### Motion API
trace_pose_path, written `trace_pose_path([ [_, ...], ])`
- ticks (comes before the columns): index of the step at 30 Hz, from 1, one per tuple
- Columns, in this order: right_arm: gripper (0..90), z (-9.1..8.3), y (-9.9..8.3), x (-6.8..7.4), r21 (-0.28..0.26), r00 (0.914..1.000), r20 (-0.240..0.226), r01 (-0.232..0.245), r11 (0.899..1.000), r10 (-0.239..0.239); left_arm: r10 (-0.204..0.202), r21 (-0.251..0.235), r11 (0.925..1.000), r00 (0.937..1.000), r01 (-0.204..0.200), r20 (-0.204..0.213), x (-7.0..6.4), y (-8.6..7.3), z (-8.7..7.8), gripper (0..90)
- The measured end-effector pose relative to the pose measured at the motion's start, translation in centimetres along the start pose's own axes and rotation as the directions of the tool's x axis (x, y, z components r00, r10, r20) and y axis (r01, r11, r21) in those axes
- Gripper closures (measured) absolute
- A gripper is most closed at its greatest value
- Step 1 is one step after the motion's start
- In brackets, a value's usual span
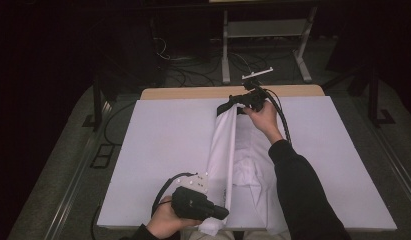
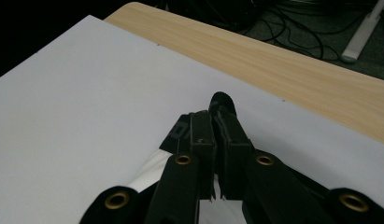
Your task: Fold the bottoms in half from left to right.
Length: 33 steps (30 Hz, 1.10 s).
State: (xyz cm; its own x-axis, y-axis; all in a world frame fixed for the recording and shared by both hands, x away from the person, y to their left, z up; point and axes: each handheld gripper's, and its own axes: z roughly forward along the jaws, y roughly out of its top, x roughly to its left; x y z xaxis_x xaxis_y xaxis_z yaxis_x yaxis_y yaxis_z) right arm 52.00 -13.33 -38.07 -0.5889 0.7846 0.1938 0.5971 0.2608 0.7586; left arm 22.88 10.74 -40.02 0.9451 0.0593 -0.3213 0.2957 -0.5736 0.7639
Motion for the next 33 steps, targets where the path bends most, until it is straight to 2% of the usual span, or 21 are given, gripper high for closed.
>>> trace_pose_path([
  [19,84.8,-2.0,-1.4,-2.3,0.002,0.9993,0.027,-0.026,1.0,0.026,0.033,0.041,0.9985,0.9987,-0.035,0.039,0.1,2.3,2.9,87.5],
  [33,84.8,-2.7,-1.5,-3.1,-0.005,0.9986,0.035,-0.039,0.999,0.039,0.047,0.046,0.9977,0.9973,-0.05,0.056,-0.1,3.9,5.0,87.5],
])
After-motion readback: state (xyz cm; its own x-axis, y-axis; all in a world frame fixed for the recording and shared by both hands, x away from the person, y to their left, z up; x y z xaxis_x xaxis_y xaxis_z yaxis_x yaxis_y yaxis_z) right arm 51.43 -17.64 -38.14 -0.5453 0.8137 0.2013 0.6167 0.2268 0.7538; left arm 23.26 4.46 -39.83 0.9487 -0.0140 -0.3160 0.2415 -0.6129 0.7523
